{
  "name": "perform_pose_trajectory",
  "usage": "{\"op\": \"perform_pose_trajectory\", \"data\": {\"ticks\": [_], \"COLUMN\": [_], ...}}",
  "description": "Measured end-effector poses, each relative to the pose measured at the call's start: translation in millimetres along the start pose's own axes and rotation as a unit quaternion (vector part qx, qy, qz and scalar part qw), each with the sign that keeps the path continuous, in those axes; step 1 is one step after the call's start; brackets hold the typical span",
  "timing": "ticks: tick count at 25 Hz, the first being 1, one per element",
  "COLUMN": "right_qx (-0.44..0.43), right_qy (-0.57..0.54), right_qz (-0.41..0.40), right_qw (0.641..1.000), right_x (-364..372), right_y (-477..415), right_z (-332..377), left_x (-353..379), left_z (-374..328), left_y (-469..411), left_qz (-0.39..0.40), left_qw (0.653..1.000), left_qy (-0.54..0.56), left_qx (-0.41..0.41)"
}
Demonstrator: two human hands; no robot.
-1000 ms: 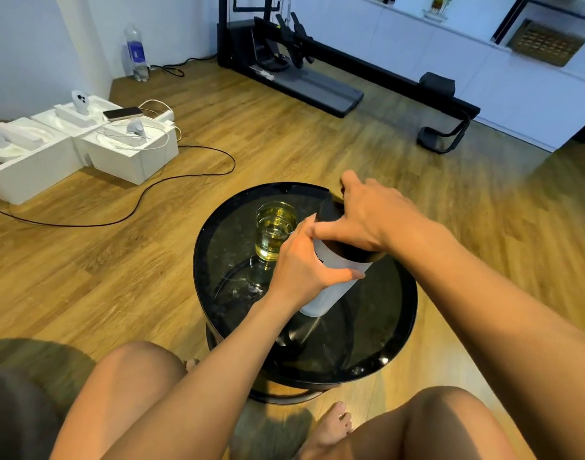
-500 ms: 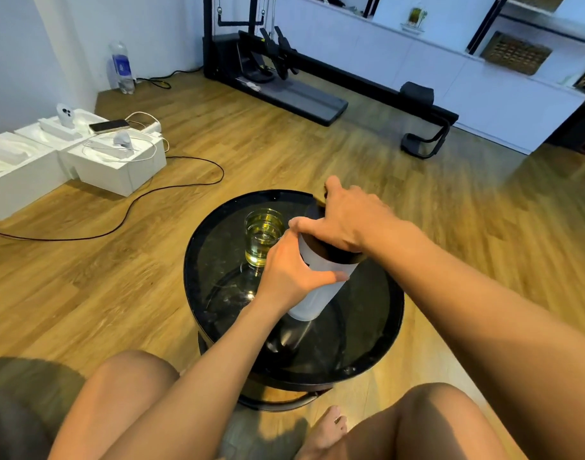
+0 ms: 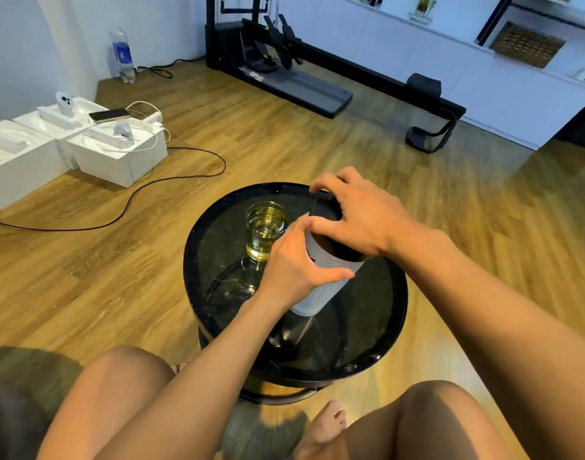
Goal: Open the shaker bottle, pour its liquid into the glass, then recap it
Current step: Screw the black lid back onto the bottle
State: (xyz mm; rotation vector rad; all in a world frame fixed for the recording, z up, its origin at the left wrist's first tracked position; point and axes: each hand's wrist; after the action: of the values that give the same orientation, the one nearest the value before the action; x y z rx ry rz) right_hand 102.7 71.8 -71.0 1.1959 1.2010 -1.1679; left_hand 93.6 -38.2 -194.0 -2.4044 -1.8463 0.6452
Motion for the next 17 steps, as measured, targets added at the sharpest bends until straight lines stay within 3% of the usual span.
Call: {"op": "perform_pose_trajectory", "data": {"ticks": [4,5,9,13,15,17], "right_qx": [0.17,0.158,-0.038,0.095,0.059,-0.046], "right_qy": [-0.011,0.011,0.068,0.021,0.016,0.006], "right_qz": [0.048,0.063,0.025,0.025,0.046,0.025], "right_qw": [0.984,0.985,0.997,0.995,0.997,0.999], "right_x": [4,-1,-6,2,-2,-6], "right_y": [-11,-13,-8,-14,-18,-14], "right_z": [13,15,3,16,13,-1], "left_x": [3,3,5,6,4,2], "left_z": [-2,-2,-3,-4,-4,-3], "left_y": [1,1,-1,-1,-1,-2], "left_qz": [-0.001,0.002,0.001,0.006,0.0,-0.005], "left_qw": [1.0,1.0,1.0,1.0,1.0,1.0], "left_qy": [0.001,0.0,-0.015,-0.016,-0.017,-0.023], "left_qx": [0.002,-0.001,0.009,0.008,0.016,0.021]}}
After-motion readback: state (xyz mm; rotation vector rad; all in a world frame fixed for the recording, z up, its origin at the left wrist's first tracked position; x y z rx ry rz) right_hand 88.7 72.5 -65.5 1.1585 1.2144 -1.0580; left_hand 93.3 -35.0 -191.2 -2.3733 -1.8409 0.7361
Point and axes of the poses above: each hand's wrist, its own y-axis away from the middle knuckle, its own x-axis out of the palm, z = x × y, and after that the axes turned 3 degrees about y, right-handed
